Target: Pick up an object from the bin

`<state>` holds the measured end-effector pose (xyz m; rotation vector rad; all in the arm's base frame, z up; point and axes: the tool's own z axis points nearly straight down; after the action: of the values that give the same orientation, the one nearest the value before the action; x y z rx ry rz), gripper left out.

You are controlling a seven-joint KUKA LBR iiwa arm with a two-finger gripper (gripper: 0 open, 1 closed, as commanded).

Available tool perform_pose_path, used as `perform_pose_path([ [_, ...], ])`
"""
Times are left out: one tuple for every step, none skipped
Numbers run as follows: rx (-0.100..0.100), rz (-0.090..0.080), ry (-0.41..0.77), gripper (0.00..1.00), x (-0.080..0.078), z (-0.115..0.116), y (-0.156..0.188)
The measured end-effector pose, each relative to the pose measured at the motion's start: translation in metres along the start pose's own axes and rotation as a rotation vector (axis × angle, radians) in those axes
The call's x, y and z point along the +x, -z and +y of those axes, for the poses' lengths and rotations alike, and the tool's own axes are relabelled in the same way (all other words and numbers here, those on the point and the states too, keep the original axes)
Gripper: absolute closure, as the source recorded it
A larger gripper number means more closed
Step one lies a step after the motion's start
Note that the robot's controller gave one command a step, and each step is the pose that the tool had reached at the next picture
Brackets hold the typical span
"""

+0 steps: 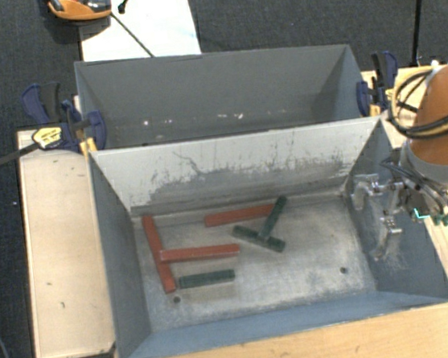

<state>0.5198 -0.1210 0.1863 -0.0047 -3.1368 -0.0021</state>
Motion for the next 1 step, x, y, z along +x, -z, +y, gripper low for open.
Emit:
perform_pose_path([
  [0.002,-0.007,0.003,0.00,-0.0018,0.0002,0.0034],
])
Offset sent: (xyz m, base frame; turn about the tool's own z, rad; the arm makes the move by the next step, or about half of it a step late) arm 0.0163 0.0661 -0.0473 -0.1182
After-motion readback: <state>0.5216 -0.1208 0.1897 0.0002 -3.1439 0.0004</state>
